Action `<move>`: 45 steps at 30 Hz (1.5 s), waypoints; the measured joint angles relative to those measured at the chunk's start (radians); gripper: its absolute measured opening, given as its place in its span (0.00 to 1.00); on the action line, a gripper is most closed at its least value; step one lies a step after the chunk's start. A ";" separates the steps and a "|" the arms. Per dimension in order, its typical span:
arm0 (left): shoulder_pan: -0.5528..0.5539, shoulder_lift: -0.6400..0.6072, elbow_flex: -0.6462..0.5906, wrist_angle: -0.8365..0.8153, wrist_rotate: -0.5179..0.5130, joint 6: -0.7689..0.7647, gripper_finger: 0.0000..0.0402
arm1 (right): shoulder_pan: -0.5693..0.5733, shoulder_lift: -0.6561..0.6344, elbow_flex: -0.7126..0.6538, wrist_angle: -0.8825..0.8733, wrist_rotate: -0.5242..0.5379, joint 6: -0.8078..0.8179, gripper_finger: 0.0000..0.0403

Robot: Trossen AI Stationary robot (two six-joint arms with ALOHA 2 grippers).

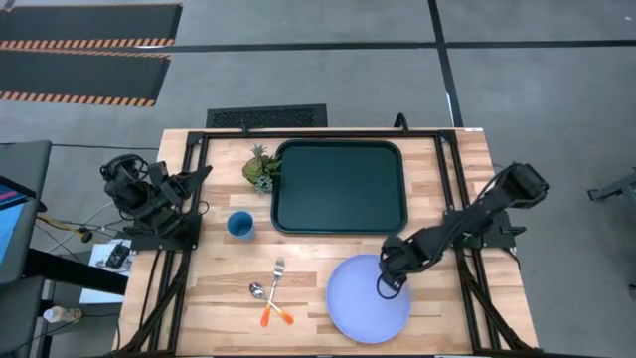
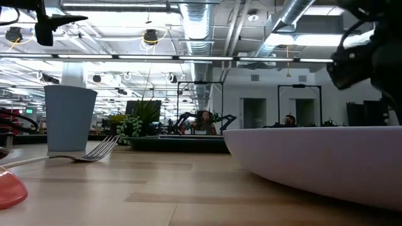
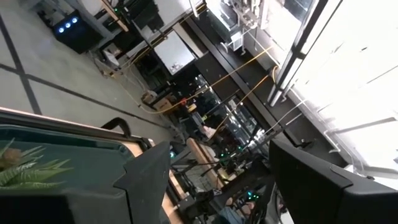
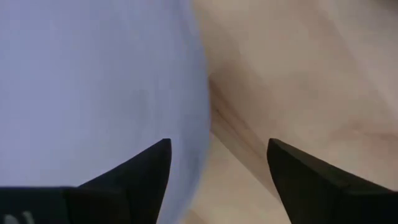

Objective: Pick and place plate/cup/fork/spoon on tray
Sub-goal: Put the violet plate on the black tray

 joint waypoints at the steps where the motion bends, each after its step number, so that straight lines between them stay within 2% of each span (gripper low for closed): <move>1: 0.000 0.000 0.000 -0.002 -0.001 -0.001 0.64 | 0.001 0.017 0.000 0.011 -0.002 0.000 0.71; 3: 0.000 0.000 0.000 -0.002 -0.003 -0.003 0.64 | 0.001 0.034 0.000 0.031 -0.002 0.010 0.67; 5: 0.000 0.000 0.000 -0.003 -0.004 -0.011 0.64 | 0.005 0.038 0.001 0.036 -0.002 0.034 0.58; 7: 0.000 0.000 0.000 -0.003 -0.004 -0.017 0.64 | 0.006 0.037 0.001 0.032 0.000 0.047 0.45; 11: 0.000 0.000 0.000 -0.027 -0.007 -0.038 0.64 | 0.006 0.024 0.003 0.022 -0.036 0.052 0.10; 12: 0.000 0.000 0.000 -0.037 -0.013 -0.049 0.64 | 0.005 0.018 0.004 0.034 -0.049 0.042 0.06; 17: 0.000 0.000 0.000 -0.084 -0.039 -0.115 0.64 | -0.001 -0.053 0.051 -0.033 -0.029 0.000 0.02; 21: 0.000 0.000 0.000 -0.120 -0.038 -0.147 0.64 | -0.078 -0.117 0.167 -0.213 0.046 -0.110 0.02; 26: 0.000 0.000 0.000 -0.162 -0.039 -0.158 0.64 | -0.311 -0.141 0.325 -0.343 0.131 -0.351 0.01; 33: 0.000 0.000 0.000 -0.178 -0.040 -0.182 0.64 | -0.685 0.006 0.487 -0.219 0.129 -0.683 0.01; 36: 0.000 0.000 0.000 -0.178 -0.041 -0.182 0.64 | -0.808 0.084 0.521 -0.126 0.071 -0.761 0.01; 41: 0.000 0.000 0.000 -0.178 -0.043 -0.182 0.64 | -0.964 0.170 0.531 0.099 -0.206 -0.788 0.01; 45: 0.000 0.000 0.000 -0.178 -0.044 -0.182 0.64 | -1.022 0.249 0.528 0.102 -0.268 -0.774 0.01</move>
